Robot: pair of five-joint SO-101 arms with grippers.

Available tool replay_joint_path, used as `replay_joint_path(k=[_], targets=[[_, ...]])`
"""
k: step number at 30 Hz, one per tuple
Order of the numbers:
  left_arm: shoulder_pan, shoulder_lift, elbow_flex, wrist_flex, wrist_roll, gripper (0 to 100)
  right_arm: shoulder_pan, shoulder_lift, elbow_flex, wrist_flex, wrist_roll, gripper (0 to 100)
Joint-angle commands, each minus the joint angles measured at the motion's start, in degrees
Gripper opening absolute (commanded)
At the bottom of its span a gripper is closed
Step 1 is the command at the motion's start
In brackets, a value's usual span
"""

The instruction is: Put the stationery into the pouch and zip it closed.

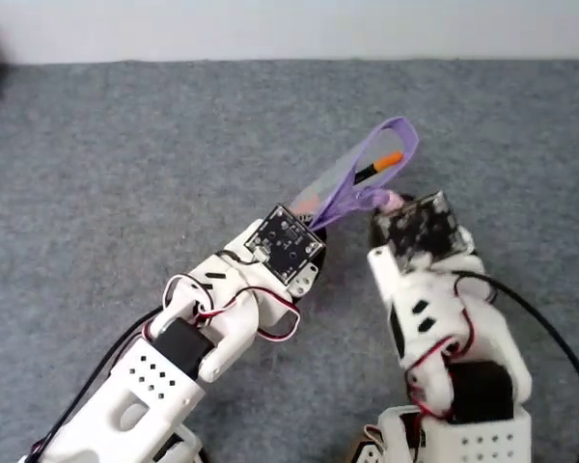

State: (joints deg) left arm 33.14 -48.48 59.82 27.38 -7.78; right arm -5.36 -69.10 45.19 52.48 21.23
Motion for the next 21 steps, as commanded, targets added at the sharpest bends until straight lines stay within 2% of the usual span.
replay_joint_path(k=[1,7,14,21], targets=[[-2.02,-0.53,-0.31,-0.09,0.7,1,6.55,4.7,-2.99,-6.55,0.26,0.8],[-1.85,-0.53,-0.31,0.0,0.79,1,11.03,13.05,-2.99,-15.34,0.26,0.8],[-1.93,-0.62,-2.95,5.54,0.79,1,15.96,22.99,-3.08,-25.63,0.53,0.7],[-1.85,-0.7,-4.53,5.71,0.79,1,22.11,35.21,-3.25,-35.91,0.7,0.7]])
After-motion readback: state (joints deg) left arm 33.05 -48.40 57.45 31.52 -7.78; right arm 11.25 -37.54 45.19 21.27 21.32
